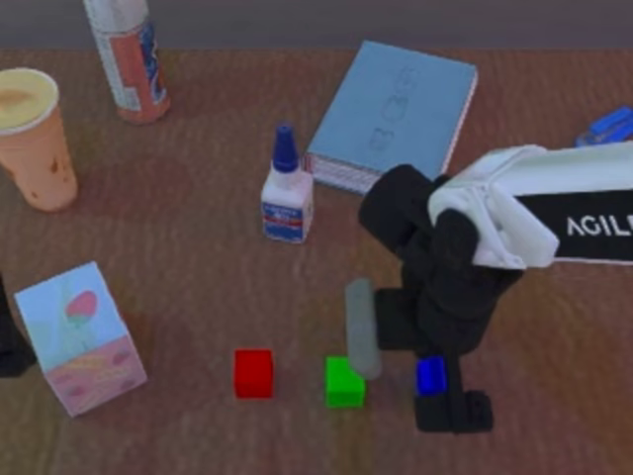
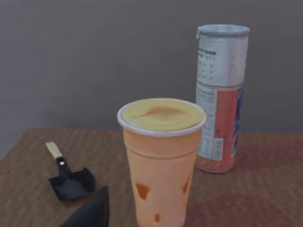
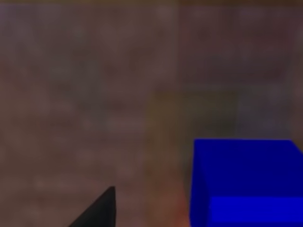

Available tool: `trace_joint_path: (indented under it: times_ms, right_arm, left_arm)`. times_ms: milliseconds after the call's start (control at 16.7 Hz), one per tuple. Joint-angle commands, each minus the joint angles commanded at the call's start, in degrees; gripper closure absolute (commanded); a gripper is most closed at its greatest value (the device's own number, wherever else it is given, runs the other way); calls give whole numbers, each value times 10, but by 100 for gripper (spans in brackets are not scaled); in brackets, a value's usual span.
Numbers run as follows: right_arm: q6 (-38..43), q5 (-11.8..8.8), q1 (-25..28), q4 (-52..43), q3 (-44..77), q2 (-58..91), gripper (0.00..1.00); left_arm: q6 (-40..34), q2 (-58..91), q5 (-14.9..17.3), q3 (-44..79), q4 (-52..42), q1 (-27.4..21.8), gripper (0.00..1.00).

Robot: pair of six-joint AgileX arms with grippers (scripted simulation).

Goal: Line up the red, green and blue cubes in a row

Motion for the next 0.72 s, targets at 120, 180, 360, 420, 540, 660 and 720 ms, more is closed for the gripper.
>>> trace_joint_path:
  times_ms: [120, 180, 360, 420, 540, 660, 720]
  right_arm:
    - [0, 0, 0, -2, 1, -1, 0]
    - [-1, 0, 1, -10, 7, -4, 0]
    - [-4, 0, 3, -59, 37, -24, 0]
    - [-3, 0, 2, -81, 48, -32, 0]
    - [-3, 0, 2, -122, 71, -49, 0]
    - [-3, 0, 2, -146, 85, -61, 0]
    - [-4, 0, 3, -149, 87, -63, 0]
  left_arm:
    - [0, 0, 0, 0, 0, 0, 0]
    - [0, 0, 0, 0, 0, 0, 0]
    - [0, 0, 0, 0, 0, 0, 0]
    - [0, 0, 0, 0, 0, 0, 0]
    - [0, 0, 0, 0, 0, 0, 0]
    - [0, 0, 0, 0, 0, 0, 0]
    - [0, 0, 0, 0, 0, 0, 0]
